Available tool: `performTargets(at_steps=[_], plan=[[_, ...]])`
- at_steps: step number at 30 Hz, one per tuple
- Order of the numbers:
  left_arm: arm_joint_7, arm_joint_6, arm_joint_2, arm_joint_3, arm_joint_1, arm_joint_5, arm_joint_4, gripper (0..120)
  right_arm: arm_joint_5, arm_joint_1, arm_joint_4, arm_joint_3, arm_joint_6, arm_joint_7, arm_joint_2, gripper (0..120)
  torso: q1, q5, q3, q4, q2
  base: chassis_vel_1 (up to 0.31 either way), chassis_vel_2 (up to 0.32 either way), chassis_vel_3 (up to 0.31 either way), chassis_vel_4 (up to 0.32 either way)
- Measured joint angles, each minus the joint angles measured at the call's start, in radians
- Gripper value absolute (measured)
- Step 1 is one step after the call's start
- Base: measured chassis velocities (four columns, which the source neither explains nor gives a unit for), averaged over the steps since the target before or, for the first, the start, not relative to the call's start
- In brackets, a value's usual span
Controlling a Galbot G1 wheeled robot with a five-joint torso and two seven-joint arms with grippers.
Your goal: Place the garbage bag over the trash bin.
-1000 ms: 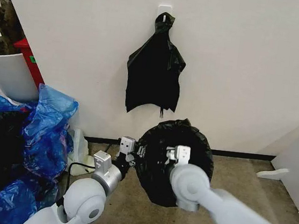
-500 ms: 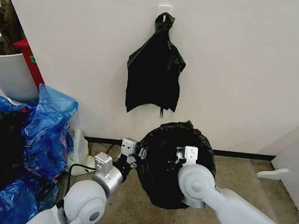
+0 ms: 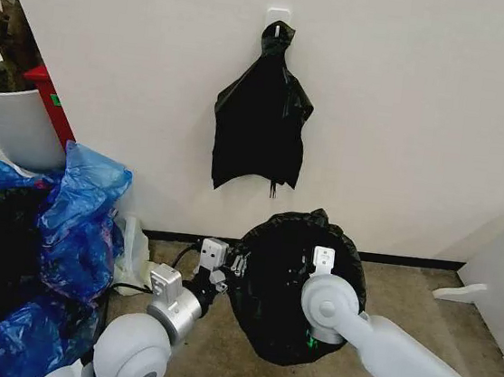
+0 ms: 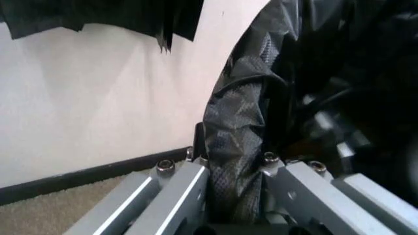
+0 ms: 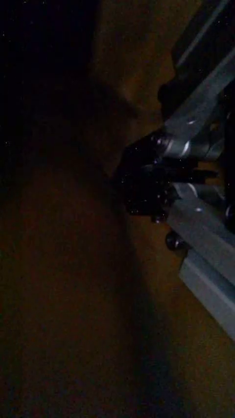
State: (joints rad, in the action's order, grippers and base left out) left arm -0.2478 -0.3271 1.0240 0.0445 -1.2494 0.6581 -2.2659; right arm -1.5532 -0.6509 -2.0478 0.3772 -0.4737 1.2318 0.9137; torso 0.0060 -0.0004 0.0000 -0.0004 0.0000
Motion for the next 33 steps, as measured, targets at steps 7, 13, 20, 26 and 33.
performTargets(at_steps=[7, 13, 20, 26, 33], plan=[[-0.018, 0.003, 0.005, -0.005, 0.008, -0.007, 0.033, 1, -0.057, 0.022, -0.058, 0.008, 0.020, 0.038, 0.009, 0, 0.000, 0.0004, 0.000, 0.0001, 0.000, 0.000, 0.000, 0.000, 0.000], [-0.023, 0.000, 0.003, 0.002, 0.004, 0.021, 0.020, 1, -0.061, 0.013, -0.018, -0.027, 0.021, 0.034, 0.025, 0, 0.000, 0.0005, 0.000, 0.0000, 0.000, 0.000, 0.000, 0.000, 0.000], [0.033, -0.013, -0.011, 0.011, -0.027, 0.010, -0.011, 1, -0.056, 0.019, 0.022, -0.057, 0.006, 0.006, 0.020, 0, 0.000, 0.0004, 0.000, 0.0000, 0.000, 0.000, 0.000, 0.000, 0.000], [0.033, -0.012, -0.007, 0.007, -0.030, 0.007, -0.014, 1, -0.044, 0.005, 0.013, -0.050, 0.005, 0.003, 0.013, 0, 0.000, 0.0004, 0.000, 0.0002, 0.000, 0.000, 0.000, 0.000, 0.000], [0.007, -0.001, -0.002, 0.015, -0.005, 0.026, 0.004, 1, -0.039, -0.022, -0.045, -0.025, 0.010, 0.010, 0.000, 0, 0.000, 0.0004, 0.000, 0.0000, 0.000, 0.000, 0.000, 0.000, 0.000]])
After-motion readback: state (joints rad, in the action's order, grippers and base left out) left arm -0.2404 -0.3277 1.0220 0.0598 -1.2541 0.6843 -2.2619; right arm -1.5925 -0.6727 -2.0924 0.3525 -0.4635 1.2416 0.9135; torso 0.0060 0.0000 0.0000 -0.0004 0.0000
